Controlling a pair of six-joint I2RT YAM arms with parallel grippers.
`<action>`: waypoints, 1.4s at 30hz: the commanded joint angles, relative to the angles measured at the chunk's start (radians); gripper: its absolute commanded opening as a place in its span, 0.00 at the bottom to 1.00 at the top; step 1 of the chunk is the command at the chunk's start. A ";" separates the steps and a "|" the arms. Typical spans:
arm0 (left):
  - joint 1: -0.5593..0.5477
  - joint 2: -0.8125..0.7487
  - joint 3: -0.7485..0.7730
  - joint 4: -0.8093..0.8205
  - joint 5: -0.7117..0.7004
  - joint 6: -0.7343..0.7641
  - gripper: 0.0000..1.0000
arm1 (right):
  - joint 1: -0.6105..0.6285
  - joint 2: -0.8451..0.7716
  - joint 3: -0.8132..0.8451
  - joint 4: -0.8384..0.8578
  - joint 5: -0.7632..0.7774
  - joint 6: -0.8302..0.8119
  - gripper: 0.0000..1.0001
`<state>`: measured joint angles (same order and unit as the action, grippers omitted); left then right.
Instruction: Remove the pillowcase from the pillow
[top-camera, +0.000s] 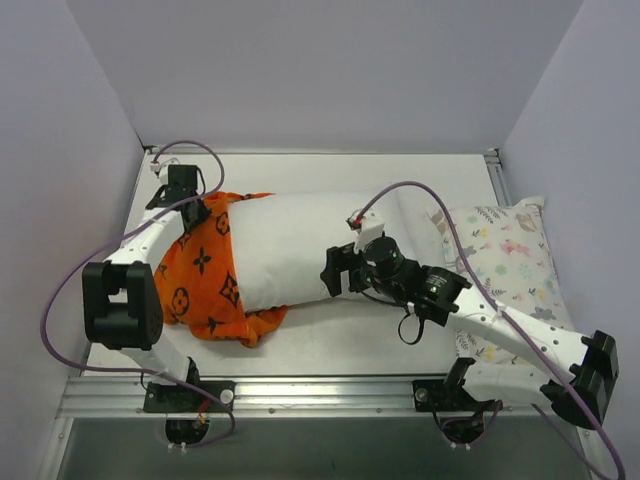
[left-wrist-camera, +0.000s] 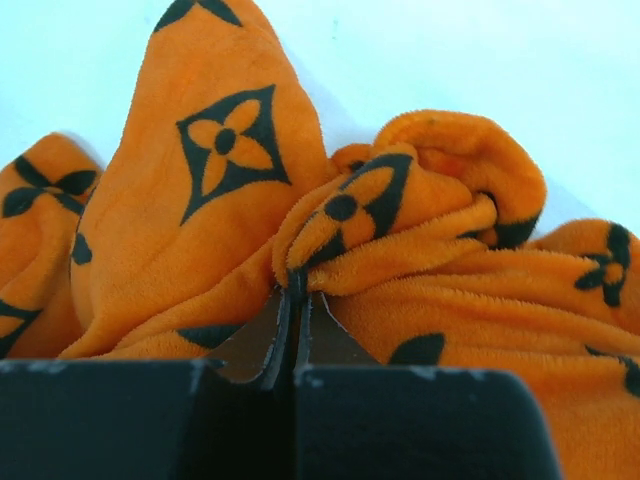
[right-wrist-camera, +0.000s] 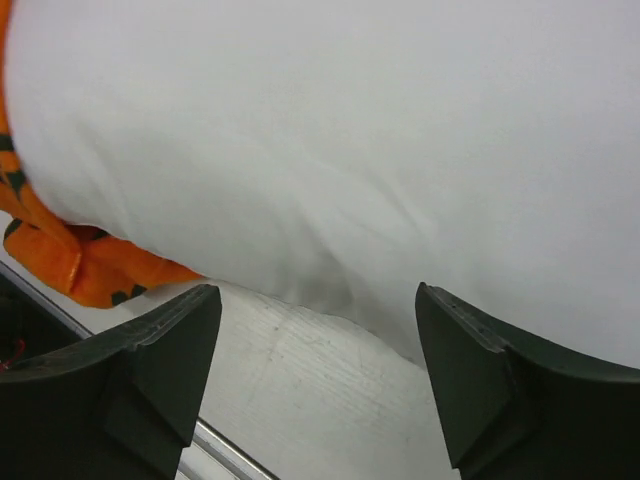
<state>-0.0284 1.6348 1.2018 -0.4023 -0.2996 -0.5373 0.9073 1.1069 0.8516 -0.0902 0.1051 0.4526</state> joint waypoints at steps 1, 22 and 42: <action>-0.060 0.017 -0.015 0.013 0.033 0.011 0.00 | 0.095 0.017 0.127 -0.103 0.097 -0.181 0.82; -0.072 -0.007 0.047 -0.007 0.077 0.039 0.00 | 0.013 0.619 0.505 -0.328 0.335 -0.197 0.00; 0.125 -0.087 0.195 -0.087 0.290 0.114 0.30 | -0.335 0.347 0.558 -0.333 -0.064 -0.048 0.00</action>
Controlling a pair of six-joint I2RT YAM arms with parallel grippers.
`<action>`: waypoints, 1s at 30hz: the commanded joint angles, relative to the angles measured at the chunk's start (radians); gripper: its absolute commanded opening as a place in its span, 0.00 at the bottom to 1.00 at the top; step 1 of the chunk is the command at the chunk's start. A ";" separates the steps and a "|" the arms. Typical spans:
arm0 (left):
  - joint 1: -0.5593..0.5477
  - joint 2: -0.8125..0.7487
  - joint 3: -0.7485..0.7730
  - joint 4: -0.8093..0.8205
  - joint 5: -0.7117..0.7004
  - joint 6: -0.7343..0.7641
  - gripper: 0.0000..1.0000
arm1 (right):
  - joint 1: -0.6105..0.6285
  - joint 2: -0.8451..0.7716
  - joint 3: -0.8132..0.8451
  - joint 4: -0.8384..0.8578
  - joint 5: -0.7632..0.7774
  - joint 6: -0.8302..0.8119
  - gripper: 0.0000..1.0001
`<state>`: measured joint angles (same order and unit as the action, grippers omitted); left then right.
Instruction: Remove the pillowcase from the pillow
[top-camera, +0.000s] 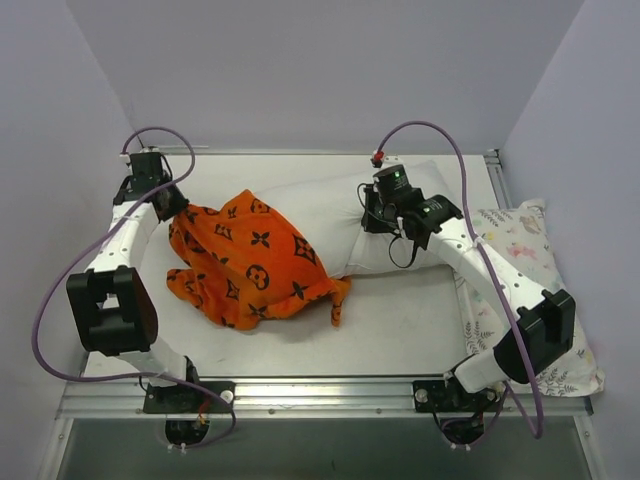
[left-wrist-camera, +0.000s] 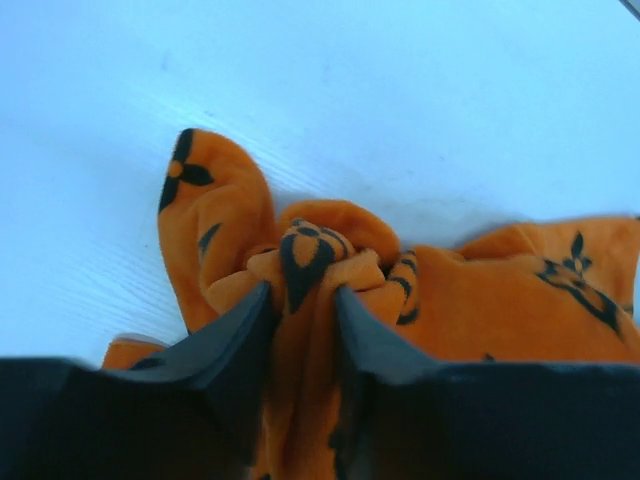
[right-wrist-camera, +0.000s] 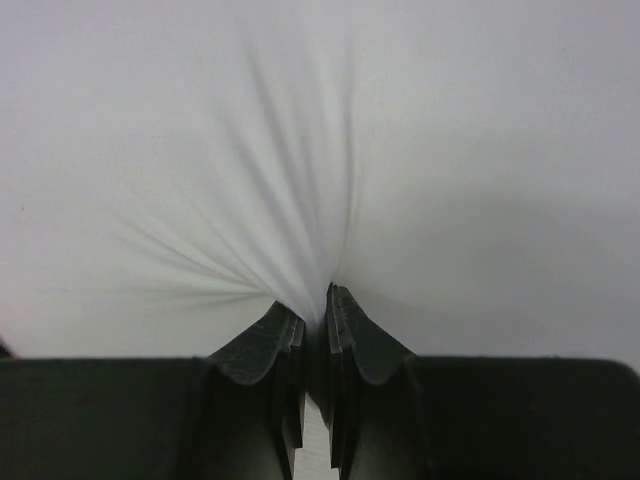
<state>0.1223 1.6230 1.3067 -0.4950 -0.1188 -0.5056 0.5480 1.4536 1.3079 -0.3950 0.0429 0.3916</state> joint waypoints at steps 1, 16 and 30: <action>-0.085 -0.093 0.098 -0.005 0.094 0.099 0.39 | 0.029 0.011 0.117 -0.027 -0.008 0.016 0.00; -0.667 -0.655 -0.292 -0.131 -0.216 -0.008 0.88 | 0.069 0.226 0.439 -0.057 -0.034 0.012 0.00; -0.862 -0.660 -0.492 -0.003 -0.346 -0.247 0.54 | 0.132 0.274 0.505 -0.082 -0.046 -0.005 0.00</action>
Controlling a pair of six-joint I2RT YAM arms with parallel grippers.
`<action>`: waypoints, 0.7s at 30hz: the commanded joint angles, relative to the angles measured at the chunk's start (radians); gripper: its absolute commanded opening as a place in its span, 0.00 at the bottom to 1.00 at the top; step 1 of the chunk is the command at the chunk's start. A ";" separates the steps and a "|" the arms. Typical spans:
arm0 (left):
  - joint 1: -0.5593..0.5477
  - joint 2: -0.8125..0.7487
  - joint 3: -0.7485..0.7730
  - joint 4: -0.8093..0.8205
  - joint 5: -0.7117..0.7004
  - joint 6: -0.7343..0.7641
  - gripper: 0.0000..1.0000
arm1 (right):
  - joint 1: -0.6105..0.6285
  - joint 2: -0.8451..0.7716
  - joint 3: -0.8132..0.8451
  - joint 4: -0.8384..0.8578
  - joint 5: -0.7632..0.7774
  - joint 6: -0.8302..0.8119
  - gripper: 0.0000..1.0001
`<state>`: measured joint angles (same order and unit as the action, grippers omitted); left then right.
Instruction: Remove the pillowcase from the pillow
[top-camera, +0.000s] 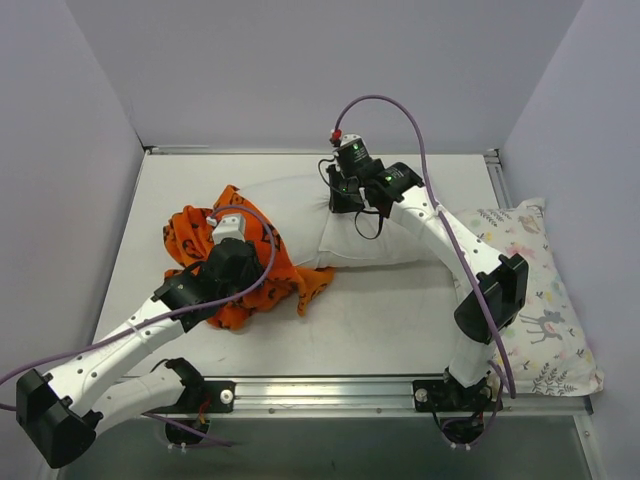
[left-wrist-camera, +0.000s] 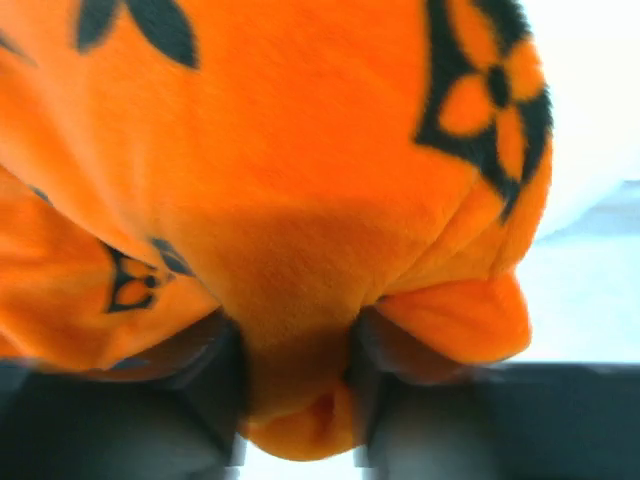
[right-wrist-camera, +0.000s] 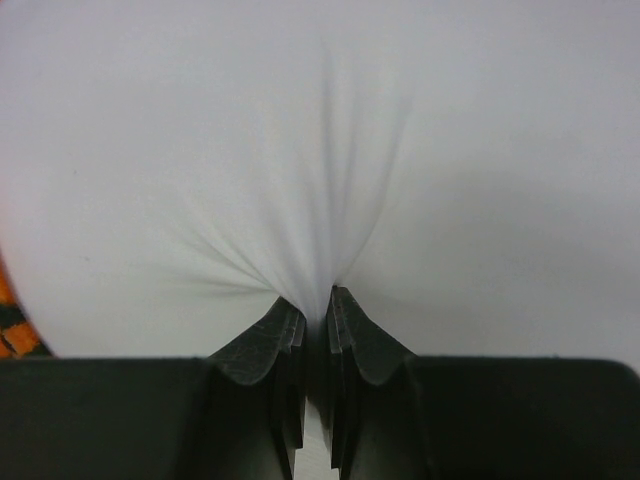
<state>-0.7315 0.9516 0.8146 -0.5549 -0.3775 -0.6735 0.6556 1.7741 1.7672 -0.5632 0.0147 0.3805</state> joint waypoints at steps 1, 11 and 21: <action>-0.006 0.012 0.001 0.035 -0.137 -0.096 0.37 | 0.021 -0.048 0.043 0.086 0.014 0.003 0.00; 0.127 -0.105 0.003 -0.184 -0.278 -0.158 0.03 | -0.108 -0.122 0.064 0.072 -0.047 0.017 0.00; 0.437 -0.126 -0.002 -0.185 -0.248 -0.118 0.05 | -0.186 -0.145 0.107 0.057 -0.111 0.032 0.00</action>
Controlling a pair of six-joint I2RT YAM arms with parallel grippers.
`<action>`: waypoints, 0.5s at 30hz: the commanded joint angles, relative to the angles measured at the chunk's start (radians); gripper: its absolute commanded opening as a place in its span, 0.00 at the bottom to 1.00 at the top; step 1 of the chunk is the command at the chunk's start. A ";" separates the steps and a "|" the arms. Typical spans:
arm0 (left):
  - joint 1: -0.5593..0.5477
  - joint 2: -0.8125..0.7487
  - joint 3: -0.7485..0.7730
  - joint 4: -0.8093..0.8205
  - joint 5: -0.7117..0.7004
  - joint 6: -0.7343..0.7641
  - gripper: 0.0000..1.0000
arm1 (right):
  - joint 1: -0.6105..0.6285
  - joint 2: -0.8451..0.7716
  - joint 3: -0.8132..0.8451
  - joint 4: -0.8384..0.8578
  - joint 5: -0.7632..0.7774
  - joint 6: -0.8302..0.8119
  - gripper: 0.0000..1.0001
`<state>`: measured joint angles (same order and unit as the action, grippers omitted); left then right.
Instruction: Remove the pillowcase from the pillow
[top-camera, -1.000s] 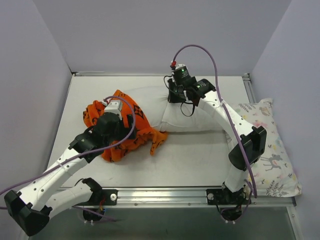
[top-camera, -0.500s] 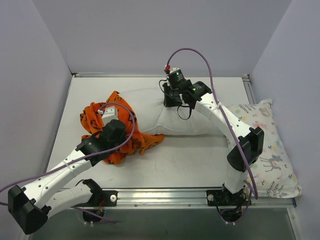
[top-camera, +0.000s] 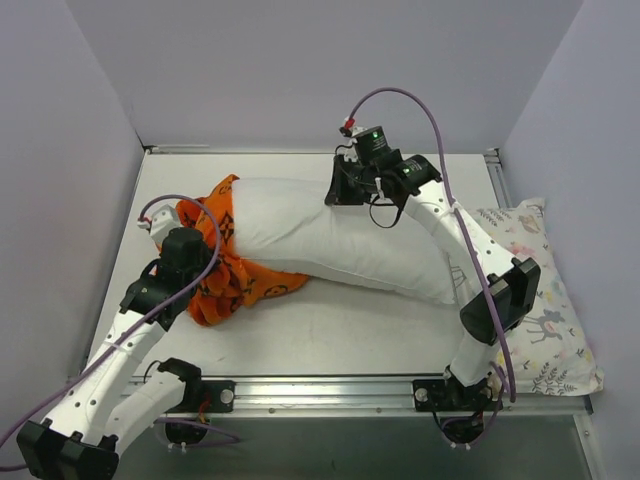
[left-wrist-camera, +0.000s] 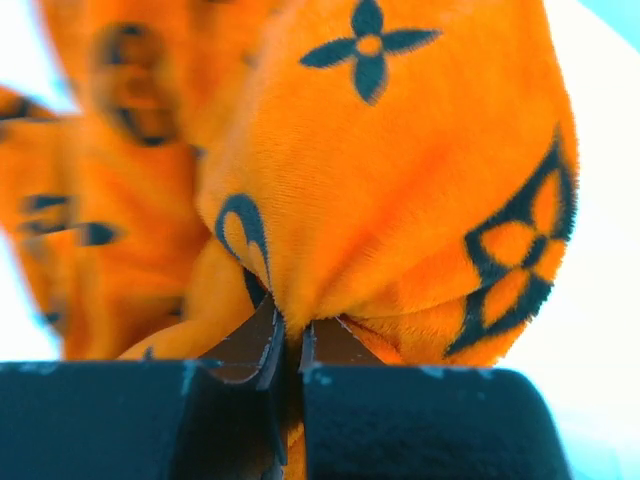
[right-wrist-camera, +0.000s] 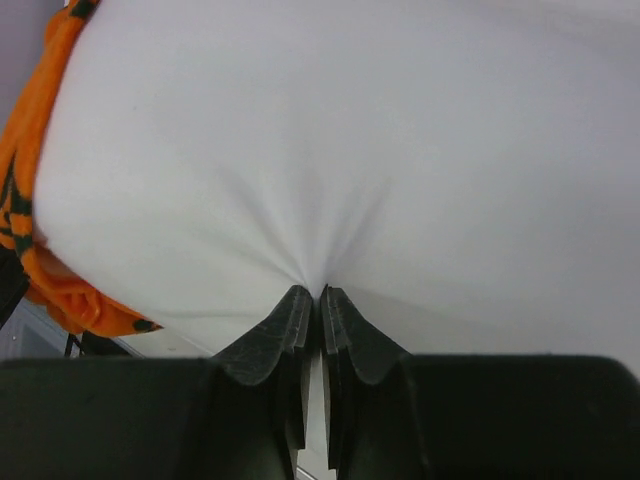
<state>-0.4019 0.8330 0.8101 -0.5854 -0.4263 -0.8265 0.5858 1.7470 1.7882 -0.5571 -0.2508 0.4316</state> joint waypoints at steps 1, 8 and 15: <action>0.123 -0.006 0.006 -0.154 -0.189 0.038 0.06 | -0.127 -0.116 0.088 0.048 0.144 -0.019 0.00; 0.192 -0.018 0.005 -0.123 -0.137 0.082 0.28 | -0.147 -0.116 0.077 0.049 0.078 -0.008 0.00; 0.190 0.061 0.006 -0.004 0.052 0.184 0.00 | 0.124 -0.142 -0.005 0.098 0.117 -0.281 0.26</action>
<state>-0.2138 0.8654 0.8028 -0.6876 -0.4637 -0.6937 0.5777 1.6451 1.8328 -0.5083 -0.1478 0.3229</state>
